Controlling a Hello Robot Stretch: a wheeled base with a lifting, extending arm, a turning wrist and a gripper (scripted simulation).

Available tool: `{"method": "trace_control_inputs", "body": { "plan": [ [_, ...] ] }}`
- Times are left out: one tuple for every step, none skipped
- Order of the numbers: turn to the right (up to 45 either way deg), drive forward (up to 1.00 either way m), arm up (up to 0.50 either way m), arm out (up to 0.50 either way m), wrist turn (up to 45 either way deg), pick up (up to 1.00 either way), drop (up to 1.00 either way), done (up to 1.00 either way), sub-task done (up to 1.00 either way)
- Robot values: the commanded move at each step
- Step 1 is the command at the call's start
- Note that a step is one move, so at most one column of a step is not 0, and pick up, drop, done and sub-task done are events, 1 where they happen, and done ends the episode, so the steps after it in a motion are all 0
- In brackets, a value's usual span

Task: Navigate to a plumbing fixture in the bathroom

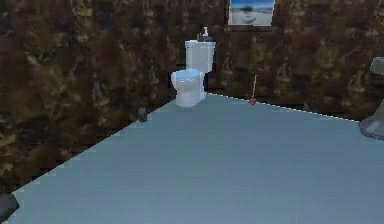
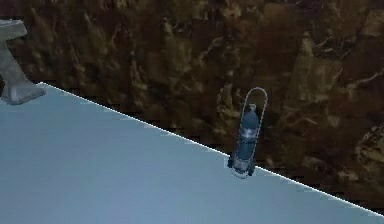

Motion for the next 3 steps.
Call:
{"method": "trace_control_inputs", "body": {
  "plan": [
    [0.0,1.00,0.00,0.00,0.0,0.00,0.00,0.00,0.00],
    [3.0,0.00,0.00,0.00,0.0,0.00,0.00,0.00,0.00],
    [0.0,0.10,0.00,0.00,0.0,0.00,0.00,0.00,0.00]
  ]
}}
